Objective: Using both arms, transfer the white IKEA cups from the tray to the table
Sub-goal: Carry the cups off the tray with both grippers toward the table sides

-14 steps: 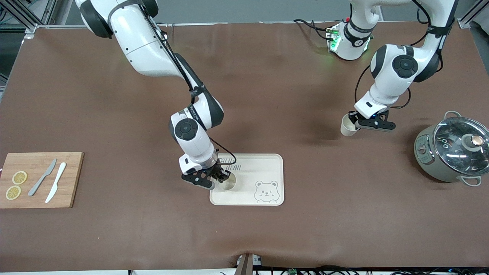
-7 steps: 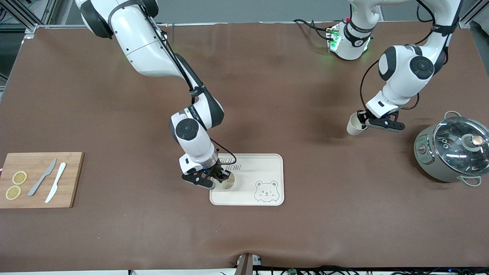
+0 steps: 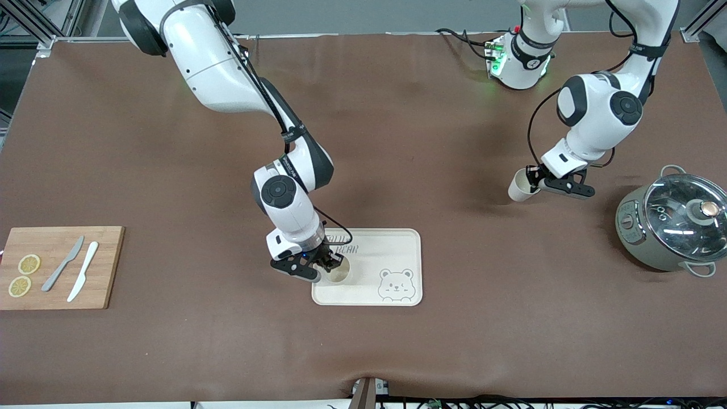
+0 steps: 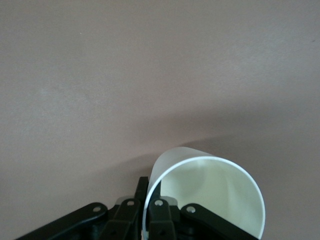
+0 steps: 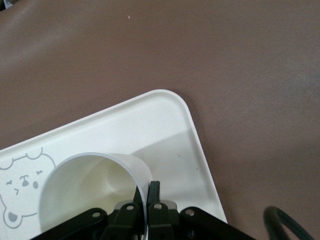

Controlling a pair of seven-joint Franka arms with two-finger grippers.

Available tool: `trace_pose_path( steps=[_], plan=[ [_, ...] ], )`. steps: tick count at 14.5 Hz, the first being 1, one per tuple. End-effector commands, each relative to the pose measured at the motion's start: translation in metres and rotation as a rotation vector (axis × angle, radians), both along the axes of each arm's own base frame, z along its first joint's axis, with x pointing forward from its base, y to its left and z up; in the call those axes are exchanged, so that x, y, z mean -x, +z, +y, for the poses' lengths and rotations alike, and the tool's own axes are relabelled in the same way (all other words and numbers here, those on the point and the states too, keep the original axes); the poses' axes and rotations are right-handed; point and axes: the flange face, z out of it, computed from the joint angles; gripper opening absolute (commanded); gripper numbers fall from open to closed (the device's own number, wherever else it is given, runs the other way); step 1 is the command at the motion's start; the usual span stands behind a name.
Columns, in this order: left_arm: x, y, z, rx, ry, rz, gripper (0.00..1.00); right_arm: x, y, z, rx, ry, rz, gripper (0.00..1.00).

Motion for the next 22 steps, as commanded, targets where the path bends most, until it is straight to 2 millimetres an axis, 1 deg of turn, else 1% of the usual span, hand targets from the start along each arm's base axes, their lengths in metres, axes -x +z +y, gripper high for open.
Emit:
trace_pose_path(
  steps=[1,3,5,6,9,10,11,12,14,16,18,20,22],
  plan=[
    [-0.005,-0.023,0.000,0.000,-0.016,-0.018,0.00,0.004,0.055,-0.004,0.021,-0.011,0.027,0.00],
    [-0.005,-0.027,0.000,-0.003,-0.027,-0.016,0.00,0.006,0.089,-0.018,0.038,-0.010,0.060,0.00],
    [-0.007,-0.028,0.000,-0.002,-0.030,-0.016,0.00,0.013,0.116,-0.038,0.069,0.035,0.100,0.00],
    [-0.007,-0.029,0.000,-0.003,-0.031,-0.013,0.00,0.015,0.127,-0.056,0.075,0.047,0.108,0.00],
    [-0.008,-0.029,0.000,-0.003,-0.031,-0.016,0.00,0.031,0.146,-0.117,0.095,0.124,0.125,0.00],
    [-0.009,-0.031,0.000,-0.005,-0.038,-0.015,0.16,0.037,0.150,-0.134,0.100,0.142,0.131,0.00],
    [-0.013,-0.031,0.002,-0.005,-0.044,-0.020,0.71,0.042,0.155,-0.150,0.105,0.161,0.132,0.00],
    [-0.013,-0.032,0.003,-0.008,-0.068,-0.019,1.00,0.047,0.160,-0.168,0.109,0.178,0.134,0.00],
    [-0.013,-0.030,0.003,-0.008,-0.065,-0.024,1.00,0.054,0.164,-0.208,0.113,0.221,0.147,0.00],
    [-0.012,-0.026,0.004,-0.007,-0.055,-0.029,1.00,0.057,0.161,-0.247,0.091,0.260,0.163,0.00],
    [-0.013,-0.011,0.004,-0.003,-0.035,-0.047,1.00,0.056,0.148,-0.284,0.100,0.303,0.176,0.00],
    [-0.007,0.003,0.004,0.009,-0.028,-0.007,1.00,0.056,0.136,-0.314,0.107,0.332,0.183,0.00],
    [-0.003,0.023,0.004,0.021,-0.030,0.018,1.00,0.053,0.127,-0.344,0.119,0.385,0.173,0.00]
  ],
)
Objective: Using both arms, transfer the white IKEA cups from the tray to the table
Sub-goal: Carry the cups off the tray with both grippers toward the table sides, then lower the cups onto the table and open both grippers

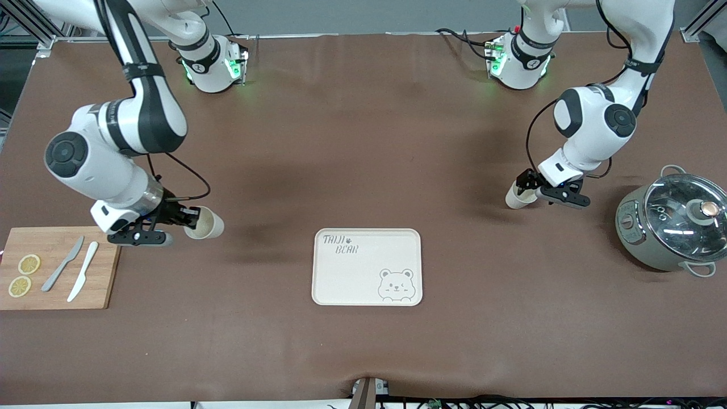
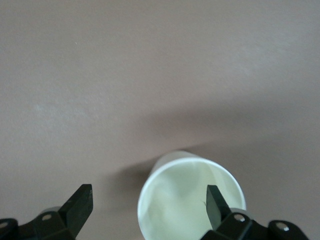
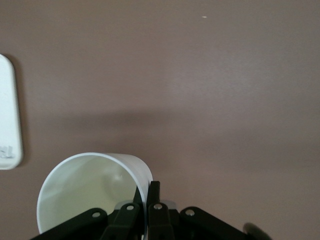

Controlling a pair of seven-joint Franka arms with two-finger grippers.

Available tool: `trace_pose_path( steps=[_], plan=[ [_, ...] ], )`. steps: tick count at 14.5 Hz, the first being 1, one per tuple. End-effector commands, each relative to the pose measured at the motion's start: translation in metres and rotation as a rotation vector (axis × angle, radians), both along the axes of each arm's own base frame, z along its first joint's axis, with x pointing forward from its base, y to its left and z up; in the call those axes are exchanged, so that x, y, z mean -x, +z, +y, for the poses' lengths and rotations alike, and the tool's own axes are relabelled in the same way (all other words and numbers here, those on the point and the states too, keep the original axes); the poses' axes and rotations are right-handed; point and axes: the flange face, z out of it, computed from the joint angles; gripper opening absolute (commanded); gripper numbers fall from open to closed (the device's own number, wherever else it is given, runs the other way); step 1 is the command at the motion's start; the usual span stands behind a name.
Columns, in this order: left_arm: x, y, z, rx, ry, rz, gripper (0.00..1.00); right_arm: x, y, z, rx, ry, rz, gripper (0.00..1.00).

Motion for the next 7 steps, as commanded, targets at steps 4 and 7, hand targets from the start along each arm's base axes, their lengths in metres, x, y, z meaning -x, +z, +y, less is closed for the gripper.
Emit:
trace_pose_path(
  steps=[4,7],
  plan=[
    [0.007,0.054,0.010,0.030,0.038,0.021,1.00,0.012,-0.051,-0.056,0.008,0.105,-0.104,0.00],
    [-0.022,0.081,0.022,0.042,0.079,-0.017,1.00,0.008,-0.084,-0.058,0.021,0.100,-0.124,0.00]
  ],
)
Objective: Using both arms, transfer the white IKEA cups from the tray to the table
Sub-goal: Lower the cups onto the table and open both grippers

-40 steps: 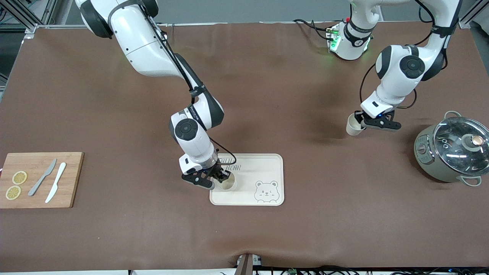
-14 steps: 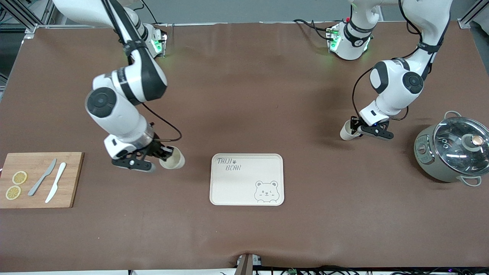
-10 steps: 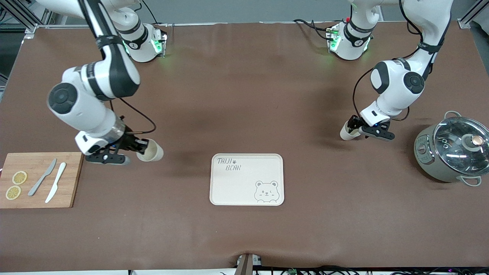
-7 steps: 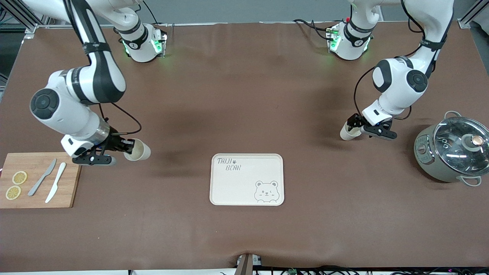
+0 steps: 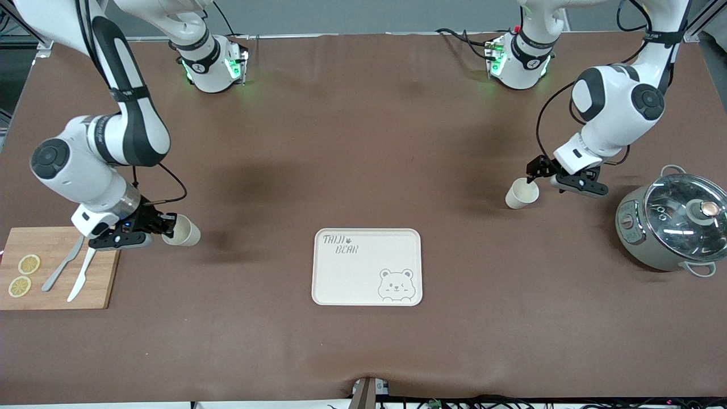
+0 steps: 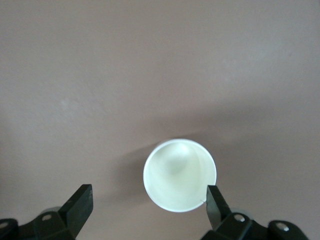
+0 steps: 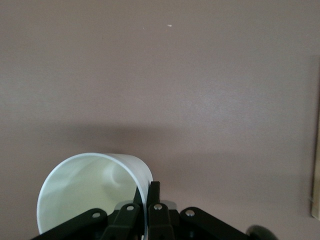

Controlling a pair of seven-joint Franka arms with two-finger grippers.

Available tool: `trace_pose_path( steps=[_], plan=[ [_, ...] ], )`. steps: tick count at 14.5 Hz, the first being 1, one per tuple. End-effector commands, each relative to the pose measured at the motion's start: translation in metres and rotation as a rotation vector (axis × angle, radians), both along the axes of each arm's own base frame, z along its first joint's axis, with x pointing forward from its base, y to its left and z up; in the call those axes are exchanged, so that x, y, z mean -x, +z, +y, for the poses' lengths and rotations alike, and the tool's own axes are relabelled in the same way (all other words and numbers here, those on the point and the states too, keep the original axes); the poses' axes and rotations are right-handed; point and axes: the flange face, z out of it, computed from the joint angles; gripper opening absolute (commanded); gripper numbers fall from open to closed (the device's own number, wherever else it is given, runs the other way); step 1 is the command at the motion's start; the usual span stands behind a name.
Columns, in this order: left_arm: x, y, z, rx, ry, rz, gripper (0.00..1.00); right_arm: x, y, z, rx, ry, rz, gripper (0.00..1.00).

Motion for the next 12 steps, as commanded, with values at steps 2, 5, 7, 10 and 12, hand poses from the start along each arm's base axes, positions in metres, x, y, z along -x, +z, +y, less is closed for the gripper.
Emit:
trace_pose_path(
  steps=[2,5,7,10,12],
  plan=[
    [-0.038,0.041,0.015,0.028,0.045,0.006,1.00,0.000,-0.039,0.001,0.000,0.004,-0.042,0.00],
    [-0.068,0.084,0.015,-0.046,0.113,0.042,1.00,0.001,-0.066,0.001,0.011,0.001,-0.073,0.00],
    [-0.083,0.111,0.000,-0.057,0.167,0.043,1.00,0.002,-0.072,0.001,0.014,0.002,-0.082,0.00],
    [-0.091,0.148,-0.010,-0.057,0.185,0.052,1.00,0.002,-0.073,0.001,0.014,0.000,-0.082,0.00],
    [-0.096,0.180,-0.008,-0.056,0.182,0.055,1.00,0.002,-0.073,0.001,0.014,0.000,-0.082,0.00]
  ],
)
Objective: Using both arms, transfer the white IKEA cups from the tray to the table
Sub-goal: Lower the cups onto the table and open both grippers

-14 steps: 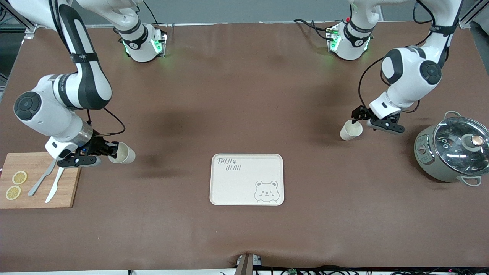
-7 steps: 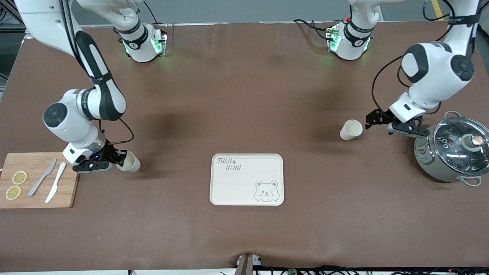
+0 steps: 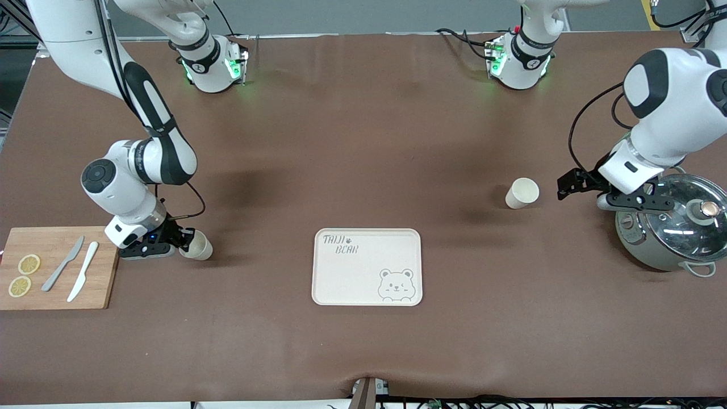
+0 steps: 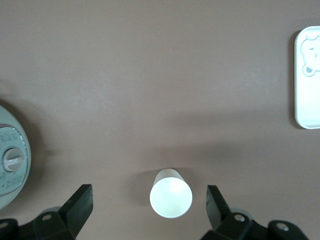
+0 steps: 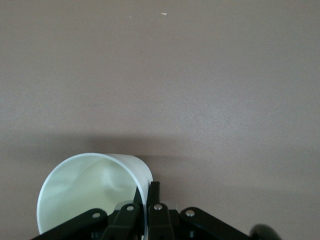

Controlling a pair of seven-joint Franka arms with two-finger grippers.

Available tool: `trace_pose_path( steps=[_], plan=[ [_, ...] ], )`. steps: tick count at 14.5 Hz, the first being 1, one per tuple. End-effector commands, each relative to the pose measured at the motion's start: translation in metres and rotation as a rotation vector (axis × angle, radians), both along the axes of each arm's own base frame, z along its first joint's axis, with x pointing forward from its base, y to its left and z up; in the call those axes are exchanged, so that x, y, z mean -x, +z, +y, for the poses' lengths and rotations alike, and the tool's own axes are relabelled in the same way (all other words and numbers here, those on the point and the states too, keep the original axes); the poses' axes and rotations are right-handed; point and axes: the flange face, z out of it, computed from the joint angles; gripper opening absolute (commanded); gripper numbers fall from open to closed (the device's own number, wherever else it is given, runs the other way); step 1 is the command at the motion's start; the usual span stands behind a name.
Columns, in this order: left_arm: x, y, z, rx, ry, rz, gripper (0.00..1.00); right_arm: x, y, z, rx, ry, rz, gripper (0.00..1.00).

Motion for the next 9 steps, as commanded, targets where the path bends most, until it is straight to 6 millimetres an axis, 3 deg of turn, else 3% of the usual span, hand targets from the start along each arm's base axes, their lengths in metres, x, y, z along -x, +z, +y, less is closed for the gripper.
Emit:
trace_pose_path(
  steps=[1,4,5,9],
  plan=[
    [-0.012,0.048,0.008,-0.018,0.013,0.003,1.00,0.005,0.001,0.000,-0.011,0.003,-0.006,0.00],
    [-0.013,0.102,0.006,-0.016,0.006,0.018,1.00,0.005,0.001,-0.001,-0.011,0.003,-0.006,0.00],
    [-0.010,0.119,0.005,-0.017,0.000,0.027,1.00,0.004,0.001,-0.001,-0.011,0.001,-0.007,0.12],
    [0.001,0.177,-0.010,-0.010,-0.033,0.031,1.00,0.001,0.006,-0.004,-0.011,-0.002,-0.018,0.85]
  ],
)
